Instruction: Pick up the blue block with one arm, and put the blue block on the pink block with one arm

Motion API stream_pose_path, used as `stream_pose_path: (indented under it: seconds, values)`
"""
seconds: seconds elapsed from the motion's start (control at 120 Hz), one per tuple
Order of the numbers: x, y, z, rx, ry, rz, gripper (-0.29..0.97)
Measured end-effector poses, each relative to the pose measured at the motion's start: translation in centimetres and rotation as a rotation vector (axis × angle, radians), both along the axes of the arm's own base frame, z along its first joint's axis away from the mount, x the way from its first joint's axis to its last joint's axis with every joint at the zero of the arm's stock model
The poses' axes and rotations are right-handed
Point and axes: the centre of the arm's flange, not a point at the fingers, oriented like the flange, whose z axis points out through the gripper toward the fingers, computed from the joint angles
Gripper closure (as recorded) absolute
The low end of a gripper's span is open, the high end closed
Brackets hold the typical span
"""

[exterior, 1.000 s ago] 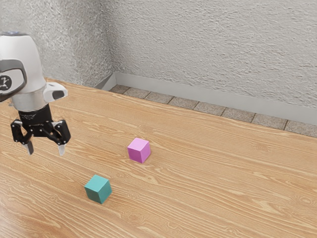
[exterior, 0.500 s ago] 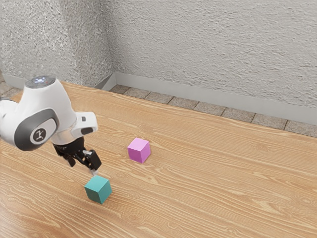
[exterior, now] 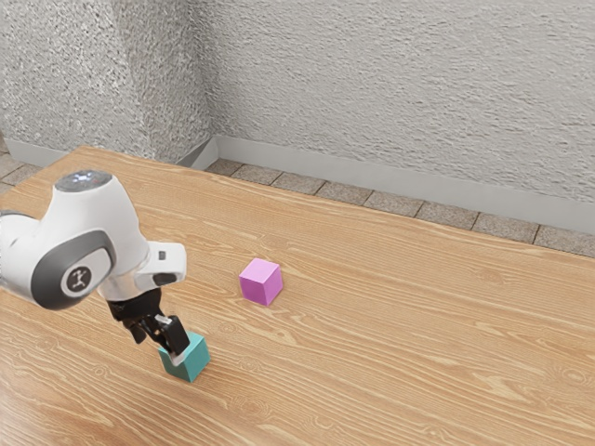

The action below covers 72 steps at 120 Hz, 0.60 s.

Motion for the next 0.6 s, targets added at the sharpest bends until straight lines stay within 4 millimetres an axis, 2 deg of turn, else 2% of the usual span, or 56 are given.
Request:
stream_pose_path:
  seconds: [0.217,0.35,0.6]
  values:
    - [0.4,-0.8,-0.9,0.006,-0.001,-0.04,0.0]
    - [1.6,-0.6,-1.6,-0.002,0.003,-0.045,0.0]
    - [3.1,2.2,-2.8,-0.005,-0.009,-0.032,0.0]
